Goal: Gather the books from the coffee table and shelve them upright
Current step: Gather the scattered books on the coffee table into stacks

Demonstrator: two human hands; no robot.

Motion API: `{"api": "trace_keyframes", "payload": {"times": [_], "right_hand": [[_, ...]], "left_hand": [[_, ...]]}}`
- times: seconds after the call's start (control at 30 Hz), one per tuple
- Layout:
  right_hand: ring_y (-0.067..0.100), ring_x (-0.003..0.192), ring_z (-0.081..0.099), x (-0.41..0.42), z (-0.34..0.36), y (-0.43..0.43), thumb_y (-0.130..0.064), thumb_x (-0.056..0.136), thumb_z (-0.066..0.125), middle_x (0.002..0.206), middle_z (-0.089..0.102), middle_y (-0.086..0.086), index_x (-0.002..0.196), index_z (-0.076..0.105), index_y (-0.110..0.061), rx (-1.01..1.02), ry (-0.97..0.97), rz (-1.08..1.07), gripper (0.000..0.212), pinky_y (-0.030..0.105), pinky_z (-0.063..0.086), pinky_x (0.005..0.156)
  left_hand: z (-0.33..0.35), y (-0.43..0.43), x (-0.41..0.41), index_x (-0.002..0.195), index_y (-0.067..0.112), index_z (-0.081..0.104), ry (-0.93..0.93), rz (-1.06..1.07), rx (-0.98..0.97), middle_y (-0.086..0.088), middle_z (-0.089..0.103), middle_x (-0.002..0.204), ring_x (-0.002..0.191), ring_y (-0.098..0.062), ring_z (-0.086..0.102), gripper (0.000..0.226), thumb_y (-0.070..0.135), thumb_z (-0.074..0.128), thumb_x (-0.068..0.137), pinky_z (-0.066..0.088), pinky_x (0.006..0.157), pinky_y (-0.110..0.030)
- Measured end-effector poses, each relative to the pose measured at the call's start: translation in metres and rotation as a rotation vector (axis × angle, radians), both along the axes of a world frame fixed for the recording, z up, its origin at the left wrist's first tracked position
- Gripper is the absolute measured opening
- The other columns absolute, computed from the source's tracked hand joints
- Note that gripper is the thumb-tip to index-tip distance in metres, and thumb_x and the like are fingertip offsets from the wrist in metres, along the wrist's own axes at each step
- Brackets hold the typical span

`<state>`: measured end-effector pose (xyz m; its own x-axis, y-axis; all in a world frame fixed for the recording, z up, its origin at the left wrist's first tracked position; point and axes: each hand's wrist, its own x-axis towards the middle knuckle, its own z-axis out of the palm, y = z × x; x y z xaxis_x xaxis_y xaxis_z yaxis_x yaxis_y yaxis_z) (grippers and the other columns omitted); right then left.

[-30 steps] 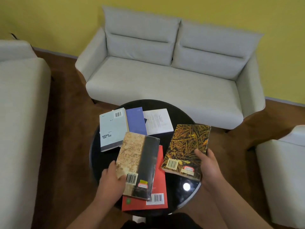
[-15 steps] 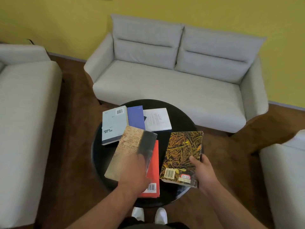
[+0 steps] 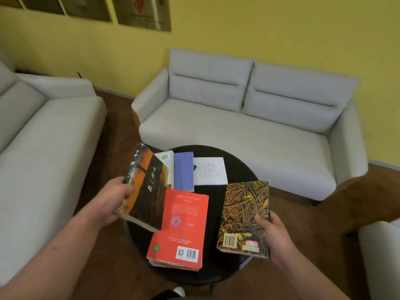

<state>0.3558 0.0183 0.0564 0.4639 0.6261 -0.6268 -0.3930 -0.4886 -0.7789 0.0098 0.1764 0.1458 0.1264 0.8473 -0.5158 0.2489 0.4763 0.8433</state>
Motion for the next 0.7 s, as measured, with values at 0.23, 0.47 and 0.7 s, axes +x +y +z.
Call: {"api": "trace_keyframes", "payload": {"times": [0.23, 0.47, 0.7], "right_hand": [[0.043, 0.093, 0.075, -0.001, -0.007, 0.014, -0.010, 0.101, 0.058, 0.106, 0.076, 0.020, 0.118, 0.058, -0.013, -0.008, 0.053, -0.024, 0.017, 0.064, 0.056, 0.089], [0.041, 0.093, 0.076, 0.005, -0.006, 0.020, -0.013, 0.102, 0.057, 0.105, 0.078, 0.018, 0.120, 0.059, -0.011, 0.009, 0.048, 0.000, 0.018, 0.064, 0.055, 0.092], [0.035, 0.092, 0.077, 0.009, 0.012, 0.022, -0.026, 0.106, 0.050, 0.107, 0.078, 0.012, 0.130, 0.057, -0.017, 0.066, -0.010, 0.056, 0.026, 0.059, 0.057, 0.092]], "left_hand": [[-0.031, -0.048, 0.016, 0.103, 0.002, 0.060, -0.452, 0.229, -0.224, -0.024, 0.069, 0.101, 0.098, -0.046, 0.066, 0.041, -0.008, 0.035, 0.072, 0.058, 0.077, -0.051], [-0.101, -0.058, 0.043, 0.111, -0.001, 0.057, -0.244, 0.159, -0.429, -0.028, 0.066, 0.110, 0.106, -0.050, 0.064, 0.039, -0.001, 0.035, 0.079, 0.053, 0.092, -0.063], [-0.136, -0.059, 0.053, 0.105, 0.023, 0.059, 0.581, -0.168, 0.180, -0.001, 0.063, 0.100, 0.094, -0.021, 0.061, 0.039, 0.057, 0.057, 0.085, 0.055, 0.081, -0.040]]}}
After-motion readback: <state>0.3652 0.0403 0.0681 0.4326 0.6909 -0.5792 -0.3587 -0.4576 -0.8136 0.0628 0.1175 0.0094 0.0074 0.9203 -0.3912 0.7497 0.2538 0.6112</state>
